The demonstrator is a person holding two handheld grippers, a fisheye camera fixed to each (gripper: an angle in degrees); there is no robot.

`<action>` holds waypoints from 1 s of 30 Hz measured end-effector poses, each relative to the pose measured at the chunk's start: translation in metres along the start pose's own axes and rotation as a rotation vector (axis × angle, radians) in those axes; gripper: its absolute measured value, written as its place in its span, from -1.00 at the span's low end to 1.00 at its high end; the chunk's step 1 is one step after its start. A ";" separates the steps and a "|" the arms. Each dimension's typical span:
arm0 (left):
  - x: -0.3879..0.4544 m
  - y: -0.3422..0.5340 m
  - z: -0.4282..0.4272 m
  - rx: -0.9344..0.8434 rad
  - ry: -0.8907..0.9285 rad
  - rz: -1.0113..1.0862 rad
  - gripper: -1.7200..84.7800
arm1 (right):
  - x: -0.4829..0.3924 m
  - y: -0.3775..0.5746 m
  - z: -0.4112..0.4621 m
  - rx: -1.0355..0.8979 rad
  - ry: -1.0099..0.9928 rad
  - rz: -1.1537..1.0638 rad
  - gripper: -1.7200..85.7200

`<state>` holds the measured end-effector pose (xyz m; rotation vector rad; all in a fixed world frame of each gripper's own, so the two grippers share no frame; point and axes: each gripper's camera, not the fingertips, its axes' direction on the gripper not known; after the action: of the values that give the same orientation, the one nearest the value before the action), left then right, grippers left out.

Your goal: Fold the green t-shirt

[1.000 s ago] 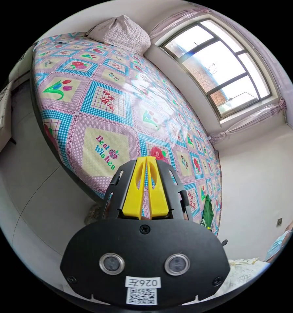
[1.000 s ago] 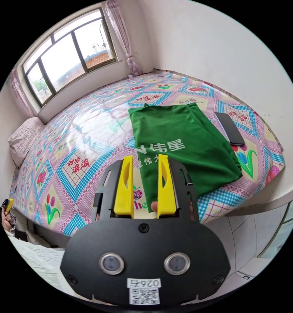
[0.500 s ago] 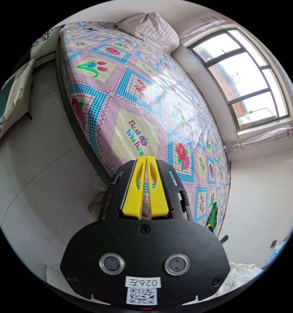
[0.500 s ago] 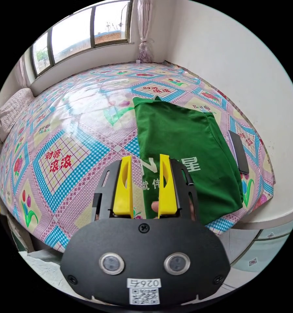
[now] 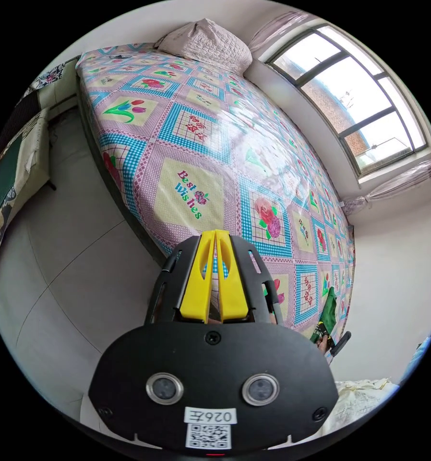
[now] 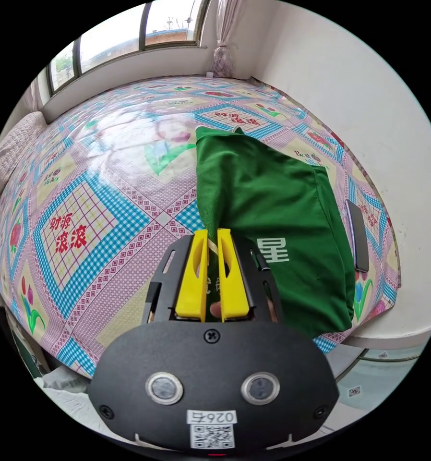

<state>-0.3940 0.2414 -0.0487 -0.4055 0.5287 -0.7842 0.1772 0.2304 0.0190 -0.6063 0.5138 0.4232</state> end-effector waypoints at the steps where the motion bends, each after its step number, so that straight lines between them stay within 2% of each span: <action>1: 0.002 -0.005 0.001 -0.003 0.000 0.018 -0.98 | -0.006 -0.003 -0.001 0.000 -0.024 -0.012 -0.98; 6: 0.012 -0.033 0.010 -0.023 0.014 0.103 -0.98 | -0.058 -0.018 -0.010 0.008 -0.118 -0.093 -0.98; 14: 0.012 -0.087 0.022 -0.034 0.110 0.204 -0.98 | -0.233 -0.028 -0.050 0.026 -0.267 -0.311 -0.98; 23: 0.015 -0.134 0.061 -0.117 0.191 0.283 -0.98 | -0.383 -0.008 -0.089 -0.043 -0.468 -0.354 -0.95; 30: 0.045 -0.158 0.096 -0.179 0.231 0.409 -0.98 | -0.370 0.020 -0.136 0.037 -0.544 -0.347 -0.83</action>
<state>-0.3990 0.1203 0.0980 -0.3567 0.8707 -0.3903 -0.1711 0.0773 0.1242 -0.5047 -0.1045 0.2314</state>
